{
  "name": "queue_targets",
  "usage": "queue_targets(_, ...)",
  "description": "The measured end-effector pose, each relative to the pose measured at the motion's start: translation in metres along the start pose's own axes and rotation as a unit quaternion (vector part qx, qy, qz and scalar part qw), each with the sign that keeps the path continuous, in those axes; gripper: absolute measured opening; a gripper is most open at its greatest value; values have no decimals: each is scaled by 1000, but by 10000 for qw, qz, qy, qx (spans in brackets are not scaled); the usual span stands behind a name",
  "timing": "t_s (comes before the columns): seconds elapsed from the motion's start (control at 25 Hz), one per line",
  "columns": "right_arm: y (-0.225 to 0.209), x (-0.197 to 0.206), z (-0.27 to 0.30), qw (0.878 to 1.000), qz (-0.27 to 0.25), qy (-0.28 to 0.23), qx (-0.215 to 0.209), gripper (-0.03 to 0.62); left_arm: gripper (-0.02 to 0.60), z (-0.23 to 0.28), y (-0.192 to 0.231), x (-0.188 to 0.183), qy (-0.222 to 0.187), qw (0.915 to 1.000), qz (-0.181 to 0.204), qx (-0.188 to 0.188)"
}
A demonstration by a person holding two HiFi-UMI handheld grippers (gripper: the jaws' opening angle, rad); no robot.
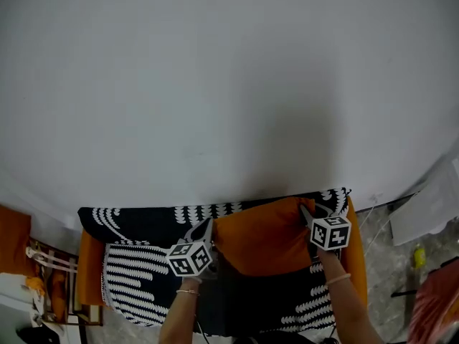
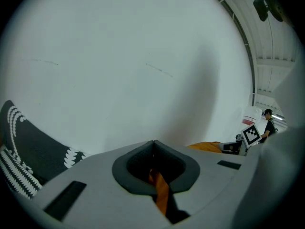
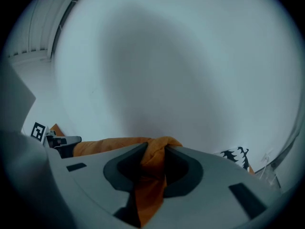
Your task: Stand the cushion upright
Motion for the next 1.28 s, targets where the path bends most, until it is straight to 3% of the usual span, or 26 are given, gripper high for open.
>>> queue_targets(0.28, -31, -9, 29, 9977, 656, -103, 163, 109, 18, 46, -1, -13, -25, 9996, 233, -160)
queue_targets(0.48, -46, -13, 39, 9932, 1087, -333, 263, 118, 20, 62, -9, -16, 67, 9994, 344, -31)
queue_targets(0.92, -58, -23, 29, 9701, 2254, -874, 214, 184, 20, 44, -19, -8, 127, 9994, 326, 22)
queue_targets(1.12, -51, -25, 18, 9645, 2355, -1169, 259, 217, 20, 25, -21, -3, 181, 9991, 375, 73)
queue_targets(1.28, -36, -35, 6, 9781, 1566, -1325, 340, 221, 20, 13, -22, -2, 144, 9991, 393, 90)
Point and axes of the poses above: the fingertips, and each gripper's own axes: z forward along the fingers, y to its left, x out of its underside, the point moved 7 cm from there along -z, backward along the fingers, and after that the axes turned 7 degrees about -x, right-handed, at the moved point
